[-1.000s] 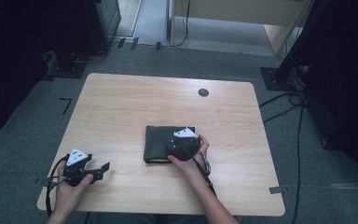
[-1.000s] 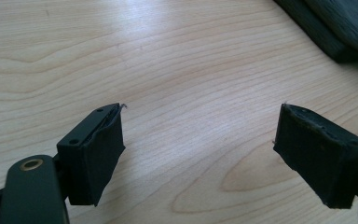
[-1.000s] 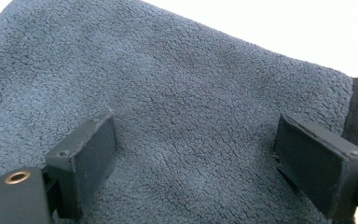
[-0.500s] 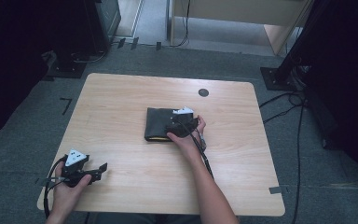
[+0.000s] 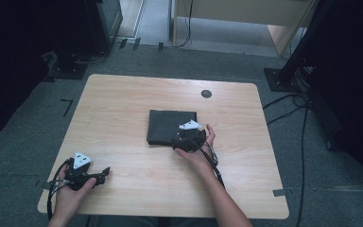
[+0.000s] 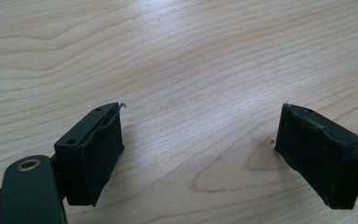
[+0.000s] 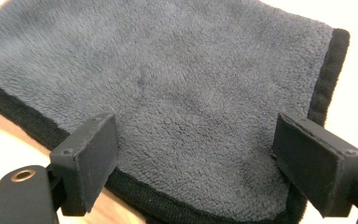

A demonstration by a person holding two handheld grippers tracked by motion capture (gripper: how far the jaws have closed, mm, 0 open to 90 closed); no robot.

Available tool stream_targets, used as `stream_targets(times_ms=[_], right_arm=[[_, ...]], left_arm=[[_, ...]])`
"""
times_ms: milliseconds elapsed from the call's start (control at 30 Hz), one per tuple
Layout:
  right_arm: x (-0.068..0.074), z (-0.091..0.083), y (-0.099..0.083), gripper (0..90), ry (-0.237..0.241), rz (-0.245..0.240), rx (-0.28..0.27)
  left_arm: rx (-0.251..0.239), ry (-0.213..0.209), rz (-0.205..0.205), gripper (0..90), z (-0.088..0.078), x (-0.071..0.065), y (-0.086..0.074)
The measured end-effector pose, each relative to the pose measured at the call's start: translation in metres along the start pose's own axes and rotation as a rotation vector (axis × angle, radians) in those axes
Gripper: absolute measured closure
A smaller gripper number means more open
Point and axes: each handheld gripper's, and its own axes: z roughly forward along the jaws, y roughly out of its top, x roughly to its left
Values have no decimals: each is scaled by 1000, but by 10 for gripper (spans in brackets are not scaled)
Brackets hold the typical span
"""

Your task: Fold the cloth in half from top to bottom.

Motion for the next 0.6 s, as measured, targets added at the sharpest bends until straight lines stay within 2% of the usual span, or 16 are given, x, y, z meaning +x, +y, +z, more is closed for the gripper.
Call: stream_targets(times_ms=[167,233,267,300,333,433,500,600], right_arm=[[-6,-8,-5,142,22,5,-29],[-15,-20,-5,141,54,51,-60],[-15,-20,-5,141,54,51,-60],[-26,-33,-10,138,45,65,-75],[-30,-38,-13,137,46,72,-77],[-54,-62,-31,125,40,101,-81],[-60,-68,-37,111,38,107,-83],[-84,-92,-64,98,4,123,-76]], left_arm=[[-1,11,14,140,1,-2,-1],[-2,11,14,139,1,-2,-1],[-3,10,13,139,1,-2,-1],[-4,11,13,139,1,-2,-1],[-4,11,13,139,1,-2,-1],[-2,16,11,139,-1,-2,-2],[-3,17,8,139,-1,-3,-3],[-8,19,10,138,-2,-3,-4]])
